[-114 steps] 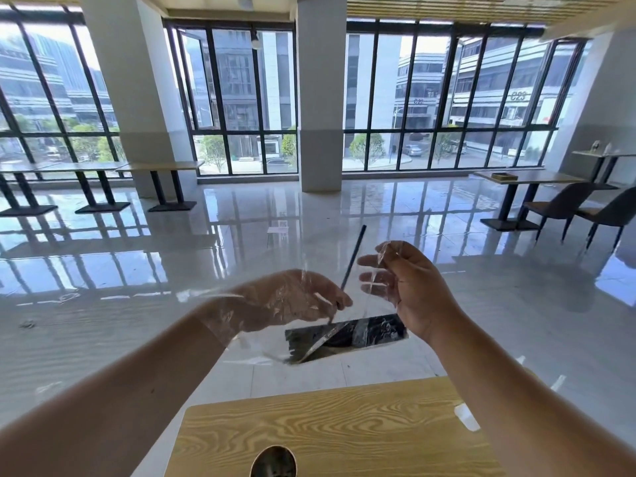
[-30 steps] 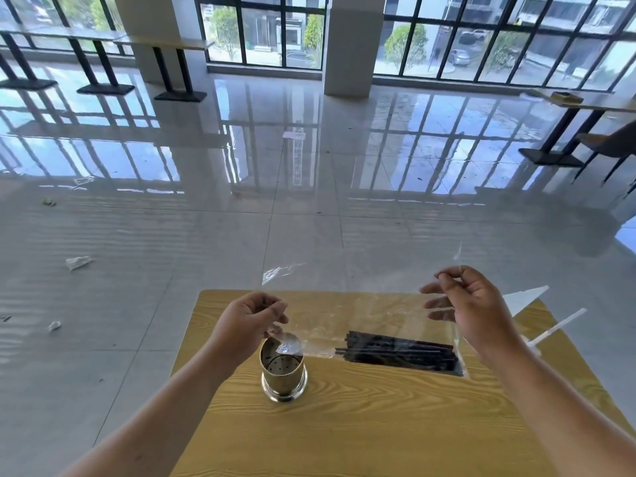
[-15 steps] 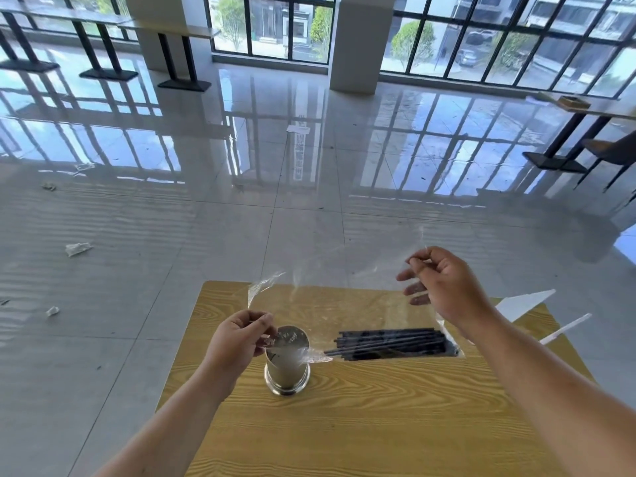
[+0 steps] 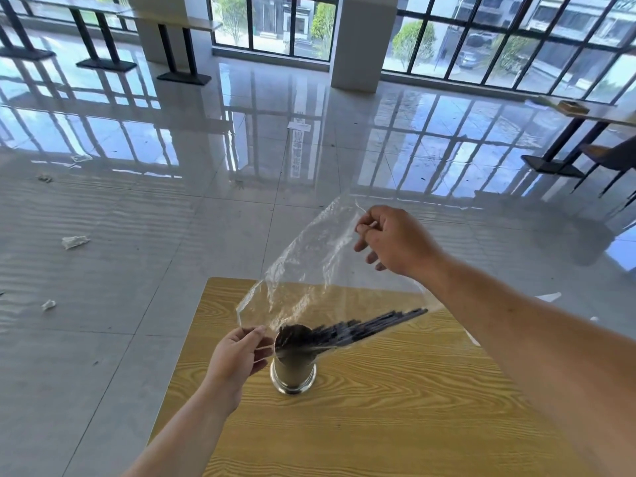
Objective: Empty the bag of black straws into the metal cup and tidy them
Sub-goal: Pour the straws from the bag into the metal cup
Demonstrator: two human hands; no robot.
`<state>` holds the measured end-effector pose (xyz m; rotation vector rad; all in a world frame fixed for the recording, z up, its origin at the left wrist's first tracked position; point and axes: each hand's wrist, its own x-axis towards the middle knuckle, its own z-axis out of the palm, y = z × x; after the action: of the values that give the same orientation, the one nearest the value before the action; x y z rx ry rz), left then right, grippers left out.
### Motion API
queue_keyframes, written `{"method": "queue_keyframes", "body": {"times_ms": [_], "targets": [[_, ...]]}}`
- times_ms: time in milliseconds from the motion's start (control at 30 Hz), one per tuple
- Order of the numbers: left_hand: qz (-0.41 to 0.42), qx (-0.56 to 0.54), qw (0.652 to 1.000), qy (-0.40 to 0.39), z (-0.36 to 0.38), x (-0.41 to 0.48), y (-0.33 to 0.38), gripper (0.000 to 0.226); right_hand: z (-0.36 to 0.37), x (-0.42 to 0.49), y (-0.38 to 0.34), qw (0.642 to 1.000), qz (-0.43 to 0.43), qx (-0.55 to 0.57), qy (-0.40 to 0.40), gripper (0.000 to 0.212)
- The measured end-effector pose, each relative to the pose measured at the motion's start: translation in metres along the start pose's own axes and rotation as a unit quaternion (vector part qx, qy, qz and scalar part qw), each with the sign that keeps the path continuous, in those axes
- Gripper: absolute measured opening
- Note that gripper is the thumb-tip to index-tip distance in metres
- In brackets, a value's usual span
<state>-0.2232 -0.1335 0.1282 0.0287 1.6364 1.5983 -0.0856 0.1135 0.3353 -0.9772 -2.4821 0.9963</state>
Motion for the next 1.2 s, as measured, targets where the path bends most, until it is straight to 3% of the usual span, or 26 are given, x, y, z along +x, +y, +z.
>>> {"method": "queue_keyframes", "body": {"times_ms": [500, 967, 1200], "targets": [[-0.002, 0.014, 1.000, -0.003, 0.003, -0.002, 0.007, 0.021, -0.023, 0.004, -0.017, 1.000, -0.009, -0.009, 0.018, 0.014], [0.050, 0.092, 0.993, -0.045, 0.053, -0.014, 0.053, 0.014, -0.095, -0.040, 0.047, 0.990, 0.022, 0.097, 0.103, 0.014], [0.081, 0.111, 0.988, -0.068, 0.089, -0.025, 0.071, 0.013, -0.133, -0.063, 0.072, 0.964, 0.036, 0.207, 0.164, 0.014]]}}
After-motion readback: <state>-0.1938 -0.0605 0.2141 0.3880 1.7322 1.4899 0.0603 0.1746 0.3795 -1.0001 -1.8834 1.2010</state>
